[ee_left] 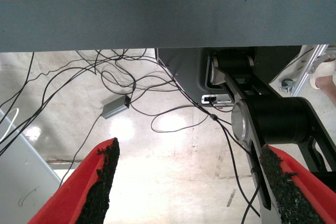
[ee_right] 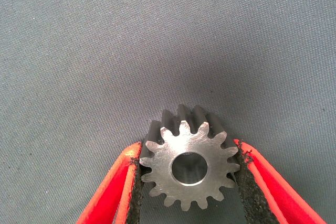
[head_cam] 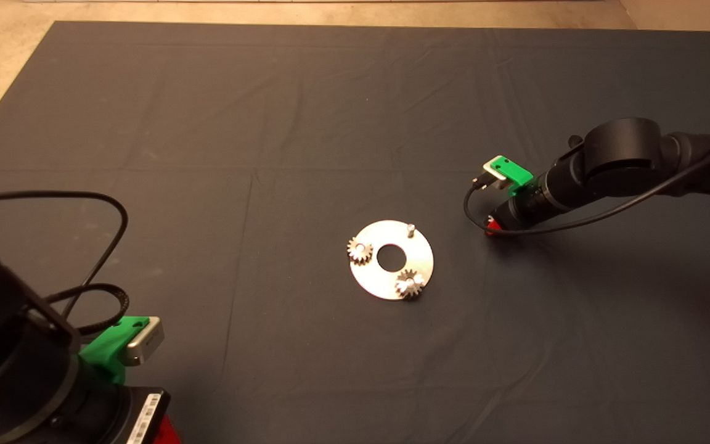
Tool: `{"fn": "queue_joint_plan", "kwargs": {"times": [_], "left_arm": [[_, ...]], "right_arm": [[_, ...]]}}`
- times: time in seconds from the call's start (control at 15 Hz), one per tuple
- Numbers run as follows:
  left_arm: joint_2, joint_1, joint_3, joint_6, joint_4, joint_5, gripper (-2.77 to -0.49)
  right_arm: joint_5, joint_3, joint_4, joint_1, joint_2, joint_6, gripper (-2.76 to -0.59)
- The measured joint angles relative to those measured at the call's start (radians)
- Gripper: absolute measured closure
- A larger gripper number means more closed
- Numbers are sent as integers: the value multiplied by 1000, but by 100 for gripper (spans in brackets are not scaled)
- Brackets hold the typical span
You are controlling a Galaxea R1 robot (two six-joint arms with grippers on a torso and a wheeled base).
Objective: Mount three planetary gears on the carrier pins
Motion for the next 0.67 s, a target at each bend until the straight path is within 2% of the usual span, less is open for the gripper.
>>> {"fn": "queue_joint_plan", "kwargs": {"times": [0.2,0.27,0.33,0.47,0.53,0.67], "left_arm": [[0,0,0,0,0,0,-189],[0,0,0,0,0,0,-189],[0,0,0,0,0,0,-189],[0,0,0,0,0,0,-189],[0,1,0,0,0,0,-189],[1,3,0,-3,0,0,-189]], "right_arm": [[-1,6,-3,-1,-2,0,-109],[-6,13,-5,-1,-3,0,-109],[-28,33,-5,-2,-2,0,-109],[-93,64,-4,6,4,3,-108],[-111,76,-3,21,6,4,-108],[-127,93,7,91,13,7,-108]]}}
